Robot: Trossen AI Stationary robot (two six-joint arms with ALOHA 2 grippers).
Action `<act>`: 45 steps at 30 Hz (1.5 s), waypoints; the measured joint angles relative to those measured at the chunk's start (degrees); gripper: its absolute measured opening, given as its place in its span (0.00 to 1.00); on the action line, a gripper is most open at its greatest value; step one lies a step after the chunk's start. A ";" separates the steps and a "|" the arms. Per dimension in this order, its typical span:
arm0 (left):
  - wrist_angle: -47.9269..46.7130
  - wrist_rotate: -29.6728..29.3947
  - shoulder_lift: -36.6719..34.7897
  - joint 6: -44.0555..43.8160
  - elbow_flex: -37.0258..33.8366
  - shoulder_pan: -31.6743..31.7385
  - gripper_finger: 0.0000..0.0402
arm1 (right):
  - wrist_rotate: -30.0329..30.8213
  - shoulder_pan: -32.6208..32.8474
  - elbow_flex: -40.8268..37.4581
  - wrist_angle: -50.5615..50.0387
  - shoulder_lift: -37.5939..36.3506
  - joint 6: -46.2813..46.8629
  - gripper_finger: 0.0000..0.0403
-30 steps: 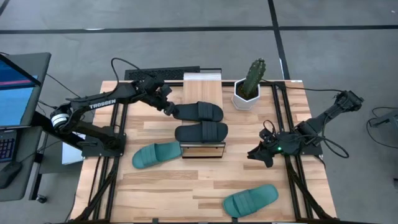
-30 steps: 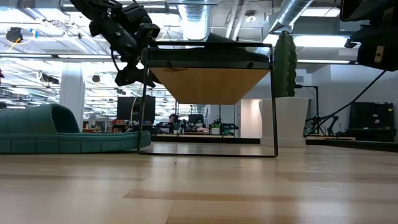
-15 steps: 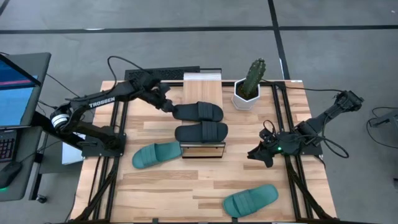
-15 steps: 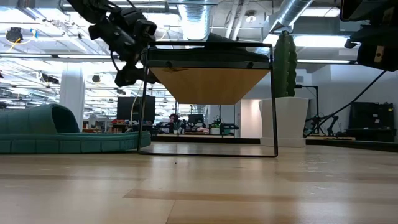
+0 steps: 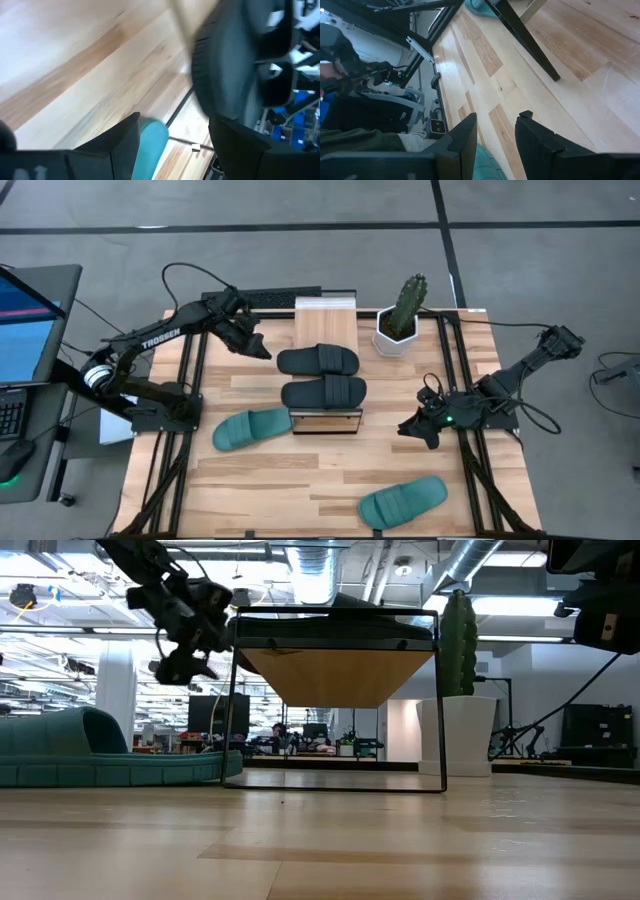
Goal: Pick and place slides into the shelf
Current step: Put the left green slipper on the shelf
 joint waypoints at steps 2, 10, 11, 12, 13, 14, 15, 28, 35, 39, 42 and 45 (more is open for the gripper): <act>-3.95 -0.80 0.00 1.86 0.00 0.81 0.55 | 0.00 0.00 0.00 0.24 -0.01 -0.03 0.30; -16.05 -7.55 -0.20 3.57 0.00 -2.41 0.55 | -5.42 1.75 0.00 2.39 0.00 -3.51 0.30; -16.75 -7.48 -0.41 3.51 0.00 -3.50 0.55 | -6.74 2.31 0.00 2.47 -0.01 -3.48 0.30; -17.17 -7.46 -0.60 3.09 0.00 -4.71 0.55 | -8.10 2.95 0.00 2.45 0.01 -2.85 0.30; -17.25 -7.46 -0.87 2.53 0.00 -6.23 0.55 | -9.51 3.65 0.00 2.36 0.01 -1.84 0.30; -17.42 -7.48 -1.24 1.89 0.00 -7.77 0.55 | -10.98 4.44 0.00 2.14 0.01 -0.43 0.30; -17.61 -7.50 -1.69 0.88 0.00 -9.45 0.55 | -12.43 5.24 0.00 1.75 0.01 1.01 0.30; -11.51 -16.52 -8.40 -19.35 0.02 -34.95 0.55 | -13.44 15.86 0.00 0.72 2.96 10.01 0.30; -13.01 -21.42 -8.94 -21.40 0.02 -48.67 0.55 | -11.74 18.44 0.00 0.66 6.68 15.75 0.30; -13.67 -25.70 -8.94 -21.49 0.02 -55.40 0.55 | -11.54 18.29 0.00 0.66 10.01 19.86 0.30; -13.49 -27.77 -8.94 -23.58 0.02 -59.55 0.55 | -11.52 18.29 0.00 0.66 12.27 23.72 0.30; -12.88 -31.98 -8.92 -28.06 0.02 -63.64 0.55 | -11.44 18.34 0.00 0.65 14.27 27.70 0.30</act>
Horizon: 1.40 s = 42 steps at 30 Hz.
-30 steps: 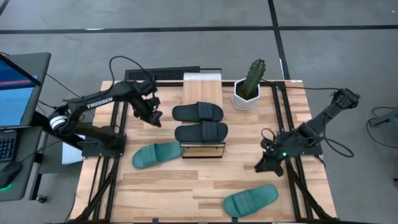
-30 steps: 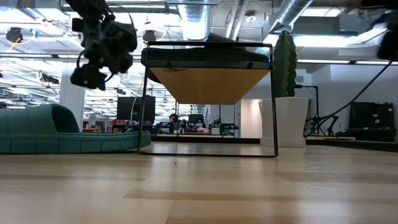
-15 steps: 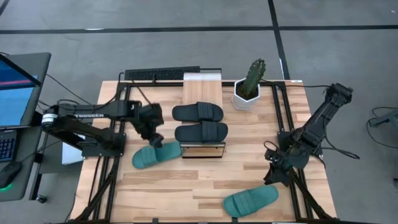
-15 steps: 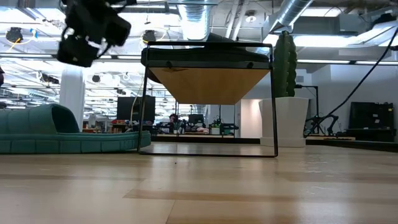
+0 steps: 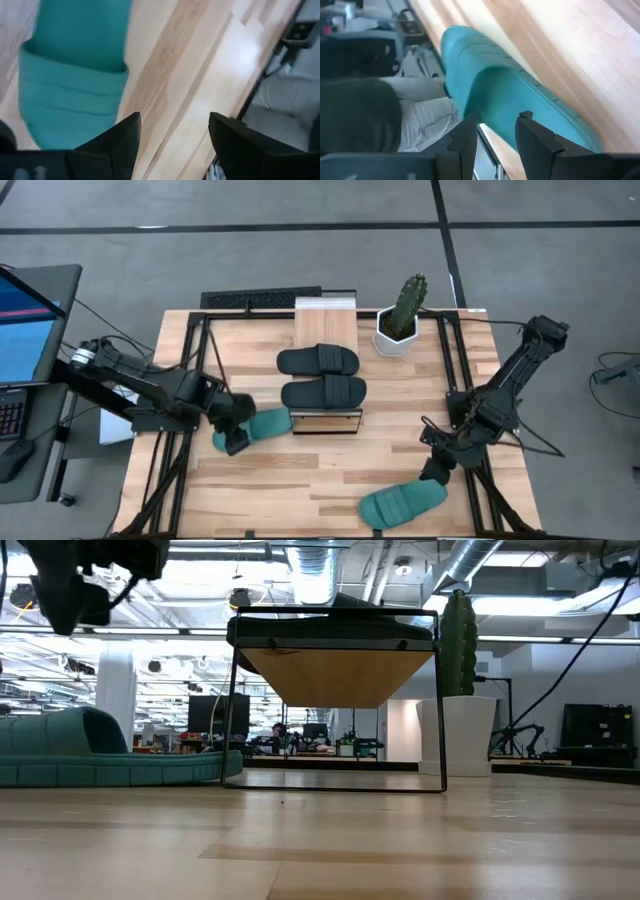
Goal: Pick and place slides into the shelf
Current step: Put the left green slipper on the shelf
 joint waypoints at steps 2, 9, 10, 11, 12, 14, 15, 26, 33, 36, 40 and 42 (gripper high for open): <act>-0.33 -4.83 0.00 -5.03 0.00 -2.77 0.55 | 1.07 0.38 0.00 0.22 1.12 2.84 0.30; -2.00 -18.62 0.02 -14.63 0.00 -10.27 0.55 | 10.01 2.09 0.00 2.57 4.42 8.90 0.30; -2.40 -20.71 0.04 -16.88 0.00 -11.01 0.55 | 11.47 2.34 0.00 2.74 4.91 9.91 0.30; -3.24 -23.06 0.04 -20.99 0.00 -11.61 0.55 | 12.64 2.59 0.00 2.70 5.46 10.66 0.30; -4.61 -25.71 0.04 -26.21 0.00 -12.21 0.55 | 13.44 2.73 0.00 2.72 5.97 11.13 0.30; -7.88 -30.86 0.04 -36.80 -0.02 -13.77 0.55 | 14.42 2.74 0.00 2.74 7.08 11.71 0.30; -9.33 -32.86 0.04 -41.36 -0.02 -14.77 0.55 | 14.53 2.71 0.00 2.74 7.65 11.75 0.30; 5.30 -36.69 -1.01 -58.97 -10.32 -22.84 0.55 | 14.53 2.73 0.00 3.23 11.29 9.99 0.30; -7.34 -35.23 -5.43 -64.80 -11.26 -26.63 0.55 | 14.44 3.51 0.00 4.21 11.56 8.85 0.30; -7.61 -32.95 -6.30 -64.93 -11.28 -26.67 0.55 | 14.47 4.19 0.00 4.26 11.55 8.77 0.30; -6.14 -31.58 -5.30 -64.87 -11.40 -25.50 0.55 | 14.44 4.88 0.00 5.07 11.62 8.76 0.30; -6.01 -30.69 -4.06 -64.81 -11.43 -24.83 0.55 | 14.46 5.19 0.00 5.65 11.62 8.76 0.30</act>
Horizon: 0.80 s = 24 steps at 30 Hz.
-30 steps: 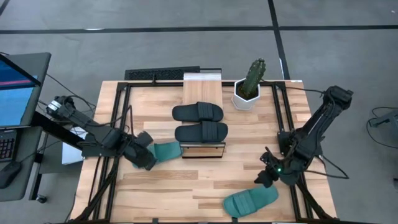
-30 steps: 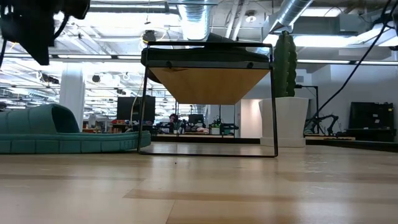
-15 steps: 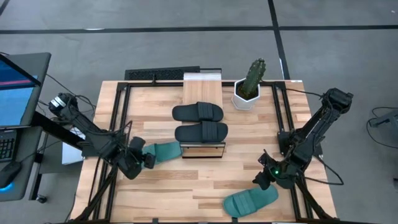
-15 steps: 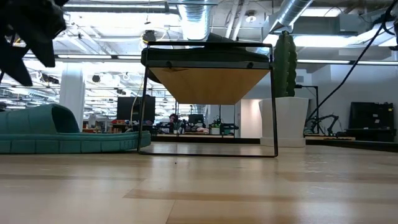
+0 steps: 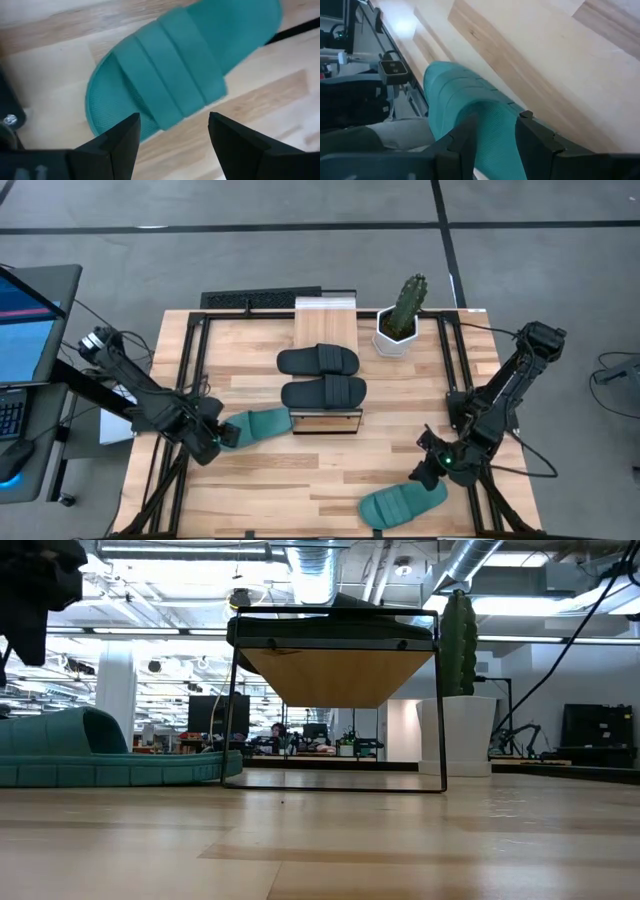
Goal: Pick and place slides into the shelf
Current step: Put the left green slipper on the shelf
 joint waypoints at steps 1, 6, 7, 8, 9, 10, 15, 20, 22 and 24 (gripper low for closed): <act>0.03 0.52 0.79 0.05 0.00 0.31 0.55 | 0.00 0.15 0.00 0.14 0.00 0.00 0.30; 3.77 2.59 5.61 0.66 0.00 1.79 0.55 | 0.00 0.13 0.00 1.17 0.00 -0.27 0.30; 4.24 2.79 6.54 0.70 0.00 1.96 0.55 | 0.01 0.13 0.00 1.52 0.00 -0.47 0.30; 4.64 2.80 7.51 0.71 0.00 2.24 0.55 | 0.02 0.13 0.00 1.69 0.00 -0.48 0.30; 5.04 2.83 8.49 0.71 0.00 2.44 0.55 | 0.00 0.13 0.00 1.69 0.00 -0.51 0.30; 5.26 2.93 9.37 0.72 0.00 2.64 0.55 | 0.00 0.15 0.00 1.79 0.00 -0.69 0.30; 6.34 3.33 12.80 0.90 0.00 3.57 0.55 | 0.01 0.13 0.00 3.40 0.00 -2.03 0.30; 6.24 4.20 13.85 1.08 0.02 4.12 0.55 | 0.00 0.92 0.00 3.71 0.00 -2.10 0.30; 6.51 4.20 13.85 1.13 0.02 4.14 0.55 | 0.02 1.37 0.00 3.70 0.00 -2.06 0.30; 6.95 4.16 13.83 1.13 0.02 4.14 0.55 | 0.03 1.66 0.00 3.70 0.00 -2.01 0.30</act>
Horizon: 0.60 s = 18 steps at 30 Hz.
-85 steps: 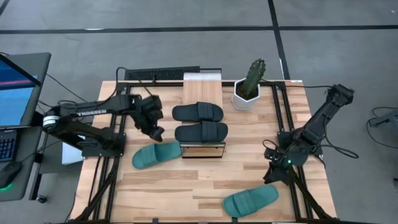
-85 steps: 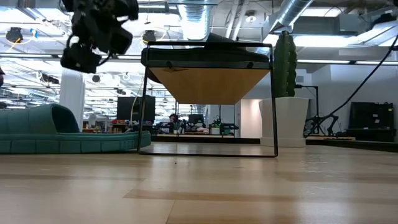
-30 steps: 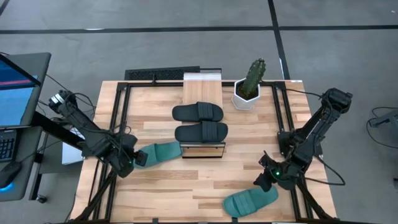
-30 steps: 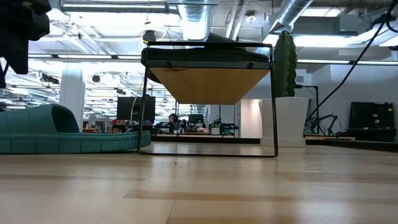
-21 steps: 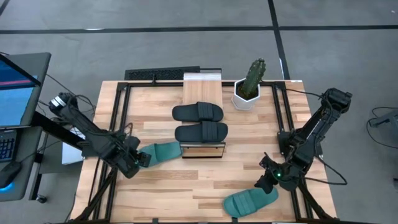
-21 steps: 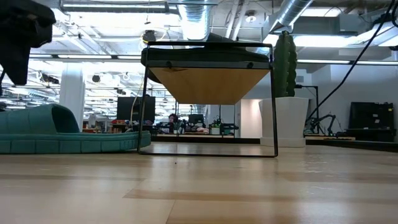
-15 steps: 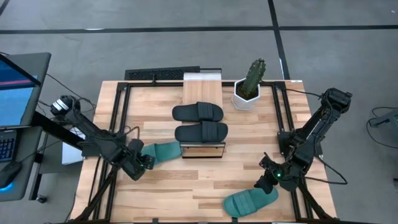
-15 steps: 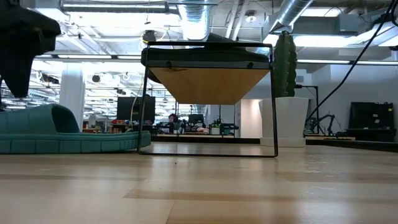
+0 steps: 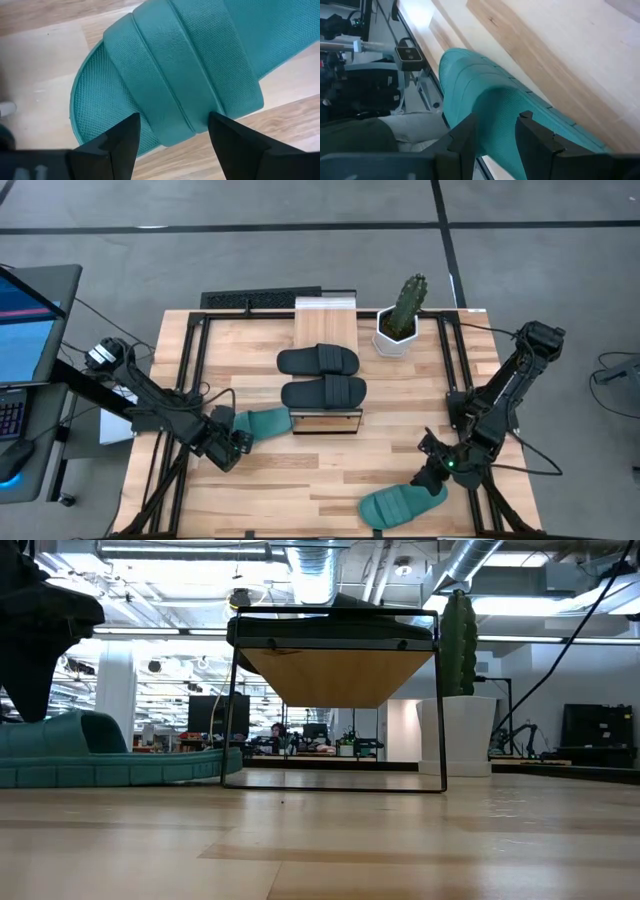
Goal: Pick and place slides into the shelf
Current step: Put the left green slipper on the shelf
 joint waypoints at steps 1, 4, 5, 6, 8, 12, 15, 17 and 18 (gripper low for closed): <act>0.07 0.00 0.00 0.02 0.00 0.00 0.55 | -0.01 0.00 0.00 0.00 0.00 0.00 0.30; 0.11 -0.70 0.02 0.00 0.00 0.05 0.55 | 0.01 0.00 0.00 -0.02 0.00 -0.12 0.30; 0.20 -1.00 0.02 -0.02 0.00 0.19 0.55 | 0.02 0.00 0.00 -0.02 0.00 -0.40 0.30; 0.27 -1.07 0.02 -0.01 0.00 0.58 0.55 | 0.02 0.00 0.00 -0.02 0.00 -0.77 0.30; 0.41 -1.10 0.02 0.00 0.00 1.52 0.55 | 0.02 0.00 0.00 -0.02 0.00 -0.99 0.30; 1.15 -1.48 0.07 0.13 -0.02 3.30 0.55 | 0.02 0.00 0.00 -0.02 0.00 -1.44 0.30; 1.07 -2.84 0.09 0.11 -0.02 4.44 0.55 | 0.05 0.00 0.00 -0.02 0.00 -1.61 0.30; 1.09 -3.40 0.09 0.09 -0.02 5.36 0.55 | 0.08 0.00 0.00 -0.02 0.00 -1.64 0.30; 1.22 -3.85 0.11 0.09 -0.02 5.80 0.55 | 0.08 0.00 0.00 -0.02 0.00 -1.65 0.30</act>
